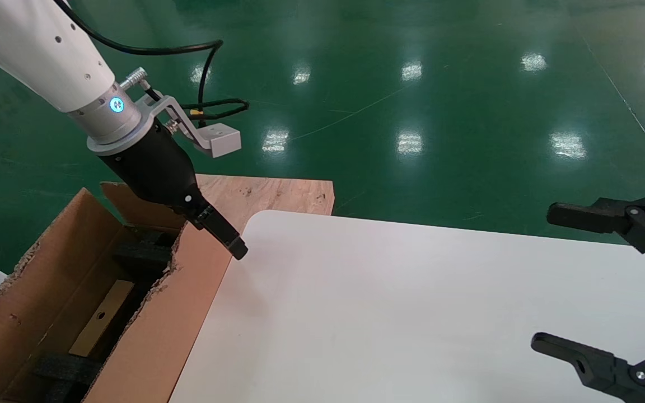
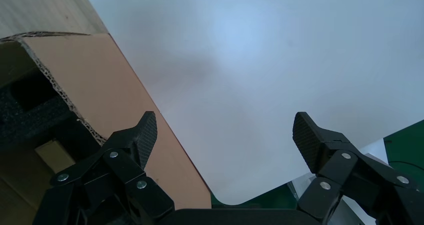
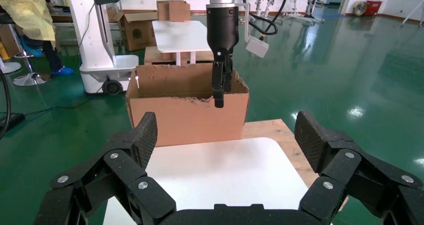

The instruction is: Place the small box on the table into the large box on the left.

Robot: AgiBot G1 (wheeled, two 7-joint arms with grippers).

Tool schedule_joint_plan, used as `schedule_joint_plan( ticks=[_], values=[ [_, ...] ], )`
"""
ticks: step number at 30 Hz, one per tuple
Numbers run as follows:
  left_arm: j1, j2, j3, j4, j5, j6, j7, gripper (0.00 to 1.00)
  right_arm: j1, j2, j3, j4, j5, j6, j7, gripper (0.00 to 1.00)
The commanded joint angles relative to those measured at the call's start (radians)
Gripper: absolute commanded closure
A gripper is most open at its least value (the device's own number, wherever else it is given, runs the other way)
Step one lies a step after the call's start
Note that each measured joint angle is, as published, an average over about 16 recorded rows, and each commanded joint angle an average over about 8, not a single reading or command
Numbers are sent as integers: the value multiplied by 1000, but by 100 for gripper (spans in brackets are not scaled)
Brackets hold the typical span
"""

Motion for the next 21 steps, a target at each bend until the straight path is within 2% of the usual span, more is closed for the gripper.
schedule_joint_plan(
  ticks=[1,6,21],
  values=[
    [2,1,7,16,7,-1,-1,0,0,0,0,0,0,0,0,0],
    [70,-22,-90,-29,-18,-5,52,0,0,0,0,0,0,0,0,0],
    [364,-123,-501,-215,-123,-23,276,0,0,0,-1,0,0,0,0,0]
  ],
)
